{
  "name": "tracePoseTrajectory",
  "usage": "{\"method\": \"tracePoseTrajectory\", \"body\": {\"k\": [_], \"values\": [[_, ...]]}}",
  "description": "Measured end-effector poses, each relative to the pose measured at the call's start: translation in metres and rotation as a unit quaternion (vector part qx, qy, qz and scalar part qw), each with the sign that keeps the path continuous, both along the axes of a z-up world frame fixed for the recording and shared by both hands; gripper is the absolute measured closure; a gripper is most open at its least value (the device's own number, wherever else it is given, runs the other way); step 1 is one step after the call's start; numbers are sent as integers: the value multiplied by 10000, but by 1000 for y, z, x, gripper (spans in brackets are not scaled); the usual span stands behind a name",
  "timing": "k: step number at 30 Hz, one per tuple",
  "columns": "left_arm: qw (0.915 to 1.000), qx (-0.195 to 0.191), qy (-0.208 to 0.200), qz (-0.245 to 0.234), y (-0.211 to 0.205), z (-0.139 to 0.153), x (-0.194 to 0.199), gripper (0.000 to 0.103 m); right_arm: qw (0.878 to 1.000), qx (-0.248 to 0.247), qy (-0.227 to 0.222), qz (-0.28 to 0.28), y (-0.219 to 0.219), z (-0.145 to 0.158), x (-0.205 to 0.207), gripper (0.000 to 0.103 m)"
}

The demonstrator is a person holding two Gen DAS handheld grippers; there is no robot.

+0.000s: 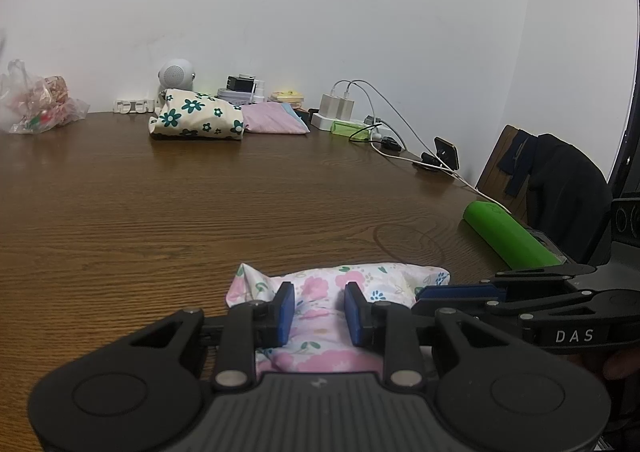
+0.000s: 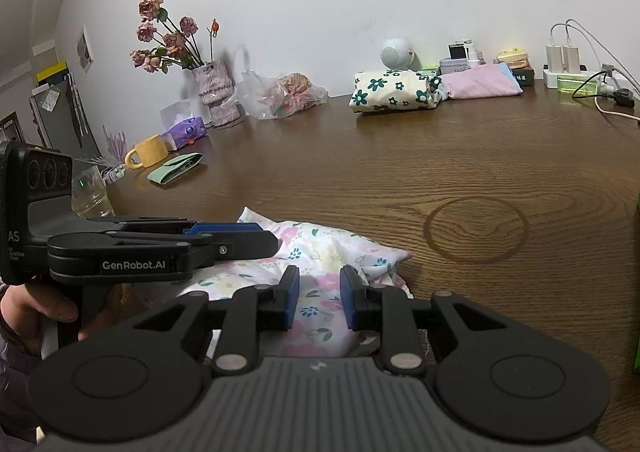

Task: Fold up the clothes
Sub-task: 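Press the folded pink dress flat with both grippers side by side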

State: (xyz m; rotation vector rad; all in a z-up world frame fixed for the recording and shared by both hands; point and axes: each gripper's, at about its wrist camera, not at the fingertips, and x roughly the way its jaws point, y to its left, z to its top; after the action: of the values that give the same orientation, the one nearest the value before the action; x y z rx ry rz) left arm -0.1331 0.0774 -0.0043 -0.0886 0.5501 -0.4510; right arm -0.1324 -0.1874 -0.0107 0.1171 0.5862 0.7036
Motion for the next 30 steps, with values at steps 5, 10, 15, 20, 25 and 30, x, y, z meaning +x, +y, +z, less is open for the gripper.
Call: {"method": "tracePoseTrajectory", "body": {"k": [5, 10, 15, 20, 25, 30], "values": [[10000, -2, -2, 3, 0, 0, 0, 78, 10000, 16, -5, -5, 0, -1, 0, 80], [10000, -2, -1, 10, -1, 0, -1, 77, 10000, 28, -11, -8, 0, -1, 0, 80], [10000, -3, -4, 14, -1, 0, -1, 77, 10000, 19, -22, -2, 0, -1, -1, 80], [10000, -3, -2, 14, -2, -1, -1, 77, 10000, 12, -27, 3, 0, -1, -2, 80], [10000, -6, -3, 13, -1, -1, -1, 77, 10000, 14, -29, -6, 0, -1, -3, 80], [10000, -7, -5, 11, 0, -1, -1, 77, 10000, 14, -29, -1, 0, -1, -2, 80]]}}
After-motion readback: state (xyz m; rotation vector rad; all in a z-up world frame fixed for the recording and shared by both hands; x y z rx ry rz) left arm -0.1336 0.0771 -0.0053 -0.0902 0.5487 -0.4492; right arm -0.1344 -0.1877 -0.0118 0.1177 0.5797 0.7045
